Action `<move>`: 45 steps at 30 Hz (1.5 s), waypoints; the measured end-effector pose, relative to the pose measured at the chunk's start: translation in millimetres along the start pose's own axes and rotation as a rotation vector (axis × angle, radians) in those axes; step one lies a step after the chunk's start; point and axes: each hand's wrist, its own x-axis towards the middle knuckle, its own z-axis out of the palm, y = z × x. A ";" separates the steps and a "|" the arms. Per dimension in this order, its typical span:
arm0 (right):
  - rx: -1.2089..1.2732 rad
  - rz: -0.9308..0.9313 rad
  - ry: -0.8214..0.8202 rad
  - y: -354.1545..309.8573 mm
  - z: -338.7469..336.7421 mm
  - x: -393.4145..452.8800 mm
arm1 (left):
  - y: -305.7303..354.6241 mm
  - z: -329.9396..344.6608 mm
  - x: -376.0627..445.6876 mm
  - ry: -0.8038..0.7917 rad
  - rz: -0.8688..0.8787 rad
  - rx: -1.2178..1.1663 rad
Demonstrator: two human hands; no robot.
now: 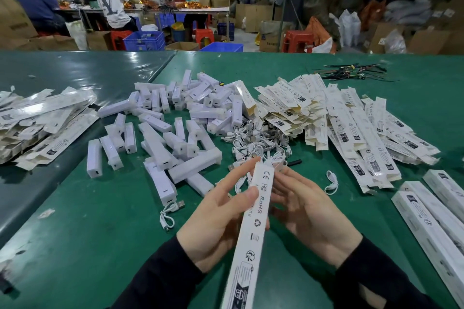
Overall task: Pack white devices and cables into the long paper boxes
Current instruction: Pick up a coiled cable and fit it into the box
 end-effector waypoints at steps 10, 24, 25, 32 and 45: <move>-0.007 0.094 0.067 2.4 -4.1 3.2 | -14.4 -3.5 7.5 0.127 0.217 0.446; -0.110 0.169 0.137 -2.0 -3.4 2.2 | -23.6 -4.4 8.3 0.000 0.062 0.374; -0.120 0.168 0.142 -2.5 -2.5 2.3 | -22.8 -4.1 8.3 -0.004 0.054 0.351; -0.150 0.124 0.170 -4.7 -2.6 0.4 | -20.2 -2.9 4.9 -0.086 0.018 0.244; -0.262 -0.007 0.109 -1.1 0.8 -4.6 | -28.4 -2.1 6.0 -0.054 0.043 0.261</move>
